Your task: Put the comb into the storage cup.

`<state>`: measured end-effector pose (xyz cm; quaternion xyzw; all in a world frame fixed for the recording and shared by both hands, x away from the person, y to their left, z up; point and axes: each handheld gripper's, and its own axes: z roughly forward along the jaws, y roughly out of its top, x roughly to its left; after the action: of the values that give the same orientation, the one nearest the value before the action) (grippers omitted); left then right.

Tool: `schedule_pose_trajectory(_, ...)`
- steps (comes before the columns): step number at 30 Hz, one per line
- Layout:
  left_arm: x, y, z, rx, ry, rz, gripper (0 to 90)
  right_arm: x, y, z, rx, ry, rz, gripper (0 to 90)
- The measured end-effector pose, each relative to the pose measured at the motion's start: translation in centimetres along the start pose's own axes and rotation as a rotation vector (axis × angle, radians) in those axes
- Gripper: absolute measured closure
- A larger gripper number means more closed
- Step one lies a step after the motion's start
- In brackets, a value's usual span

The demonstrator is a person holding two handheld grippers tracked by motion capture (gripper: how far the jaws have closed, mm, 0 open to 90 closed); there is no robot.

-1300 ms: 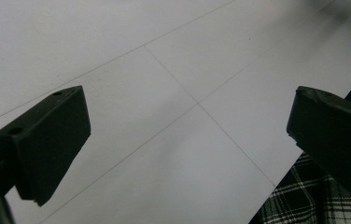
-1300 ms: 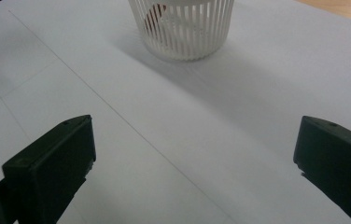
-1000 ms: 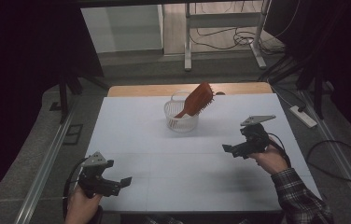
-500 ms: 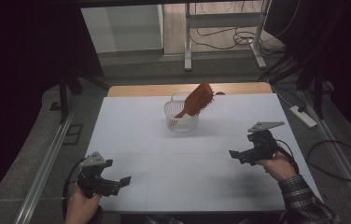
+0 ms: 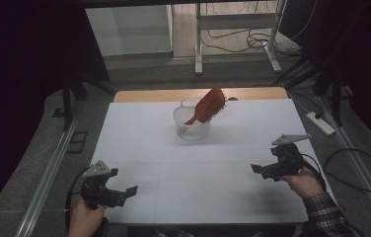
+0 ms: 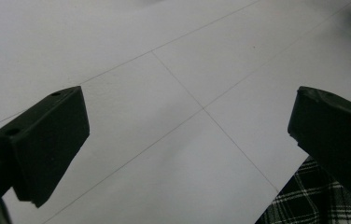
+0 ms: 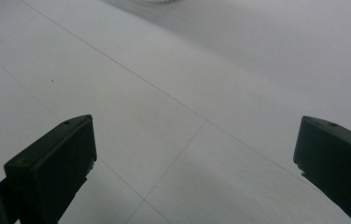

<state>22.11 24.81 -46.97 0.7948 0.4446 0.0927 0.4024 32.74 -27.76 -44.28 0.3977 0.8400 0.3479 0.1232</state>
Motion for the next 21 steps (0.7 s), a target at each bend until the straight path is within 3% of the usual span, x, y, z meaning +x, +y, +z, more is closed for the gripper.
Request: schedule_pose_trajectory(21,0.1,-0.1,-0.1,0.003,-0.002,-0.003,0.0,-0.5,-2.9,-2.9,-0.006,-0.061,0.056,0.0)
